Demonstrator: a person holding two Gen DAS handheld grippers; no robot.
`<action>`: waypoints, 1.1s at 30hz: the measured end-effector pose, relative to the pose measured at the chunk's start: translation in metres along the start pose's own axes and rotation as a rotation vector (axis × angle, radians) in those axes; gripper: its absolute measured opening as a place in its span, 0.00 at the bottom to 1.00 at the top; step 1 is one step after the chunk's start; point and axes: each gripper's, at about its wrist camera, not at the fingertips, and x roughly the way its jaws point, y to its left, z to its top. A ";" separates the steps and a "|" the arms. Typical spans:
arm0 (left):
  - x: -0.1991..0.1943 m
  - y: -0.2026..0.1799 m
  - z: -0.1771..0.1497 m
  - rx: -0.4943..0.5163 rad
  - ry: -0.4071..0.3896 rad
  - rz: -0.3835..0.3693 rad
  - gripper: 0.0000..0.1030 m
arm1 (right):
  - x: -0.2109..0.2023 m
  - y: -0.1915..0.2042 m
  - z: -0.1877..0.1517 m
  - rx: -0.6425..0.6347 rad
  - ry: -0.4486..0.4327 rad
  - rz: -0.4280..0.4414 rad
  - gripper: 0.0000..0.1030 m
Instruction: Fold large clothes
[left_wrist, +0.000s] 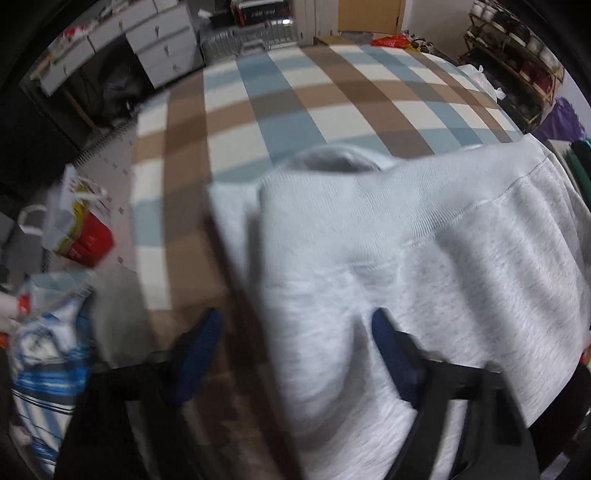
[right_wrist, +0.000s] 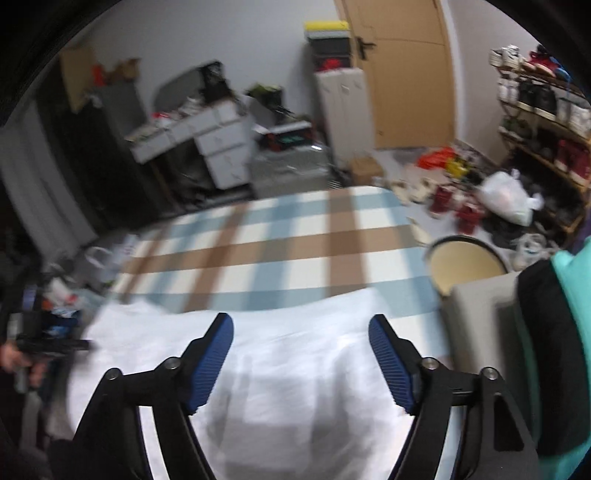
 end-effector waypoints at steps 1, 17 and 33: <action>0.004 0.000 0.000 -0.016 0.020 -0.035 0.19 | -0.004 0.012 -0.009 -0.007 -0.007 0.025 0.80; 0.002 0.008 -0.010 -0.127 -0.071 0.095 0.15 | 0.089 0.065 -0.087 -0.329 0.389 -0.270 0.81; 0.005 -0.111 0.004 -0.028 -0.123 -0.085 0.67 | 0.162 0.075 -0.031 -0.185 0.444 -0.275 0.83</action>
